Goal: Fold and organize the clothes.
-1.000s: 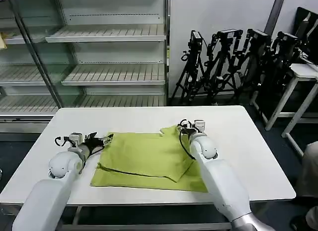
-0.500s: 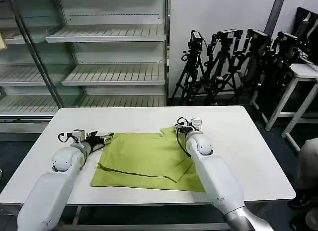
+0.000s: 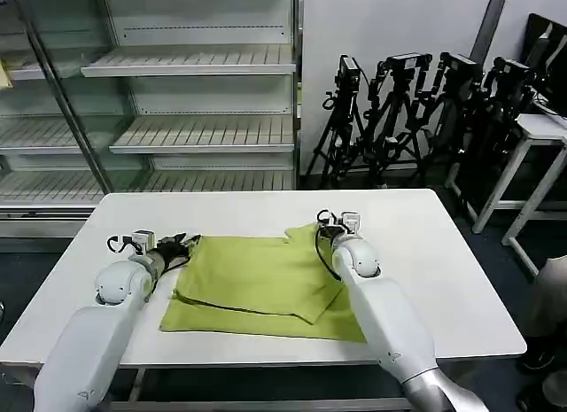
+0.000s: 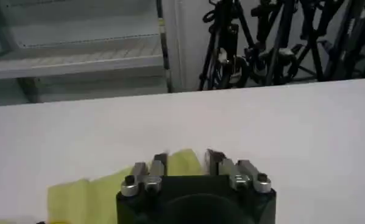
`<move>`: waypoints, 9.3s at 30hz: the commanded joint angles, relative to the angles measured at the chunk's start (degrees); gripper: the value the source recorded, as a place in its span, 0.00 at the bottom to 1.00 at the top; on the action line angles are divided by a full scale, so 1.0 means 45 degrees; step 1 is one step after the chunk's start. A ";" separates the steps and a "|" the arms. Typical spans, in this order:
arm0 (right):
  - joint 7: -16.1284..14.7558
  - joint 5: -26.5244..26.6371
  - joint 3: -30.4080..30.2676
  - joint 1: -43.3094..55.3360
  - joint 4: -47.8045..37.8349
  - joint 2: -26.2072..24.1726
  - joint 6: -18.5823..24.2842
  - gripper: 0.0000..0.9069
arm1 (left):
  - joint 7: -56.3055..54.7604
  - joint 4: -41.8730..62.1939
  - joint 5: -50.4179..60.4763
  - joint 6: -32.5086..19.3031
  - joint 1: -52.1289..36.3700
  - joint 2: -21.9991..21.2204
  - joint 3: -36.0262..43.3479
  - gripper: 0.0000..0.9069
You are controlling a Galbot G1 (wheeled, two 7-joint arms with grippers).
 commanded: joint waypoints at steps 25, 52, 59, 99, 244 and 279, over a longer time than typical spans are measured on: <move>0.0726 0.1619 -0.0035 -0.2208 0.5367 -0.1627 -0.0069 0.00 | -0.0162 -0.2716 -0.0259 -0.0531 0.1547 0.0679 -0.0283 0.02; -0.0213 -0.0320 0.0783 -0.7460 1.0162 -0.3318 0.0909 0.00 | -0.0083 -0.5457 -0.0396 -0.1063 0.5165 0.1032 -0.2343 0.02; -0.0260 -0.0593 0.0866 -0.7845 1.0404 -0.3291 0.0921 0.00 | -0.0056 -0.6106 -0.0133 -0.1027 0.5847 0.1039 -0.2349 0.02; -0.0476 -0.0978 0.1405 -0.8438 1.0715 -0.3404 0.0621 1.00 | -0.3307 -0.7913 -0.1927 -0.0663 0.6570 0.1117 -0.2526 1.00; -0.0968 -0.3153 0.2057 -0.9369 1.1006 -0.3607 0.2280 1.00 | -0.4655 -0.9911 -0.0166 -0.2028 0.7578 0.0415 -0.2501 1.00; -0.0952 -0.3187 0.2073 -0.9319 1.0987 -0.3593 0.2267 1.00 | -0.3361 -0.7614 -0.2186 -0.0930 0.8101 -0.0895 -0.2532 0.01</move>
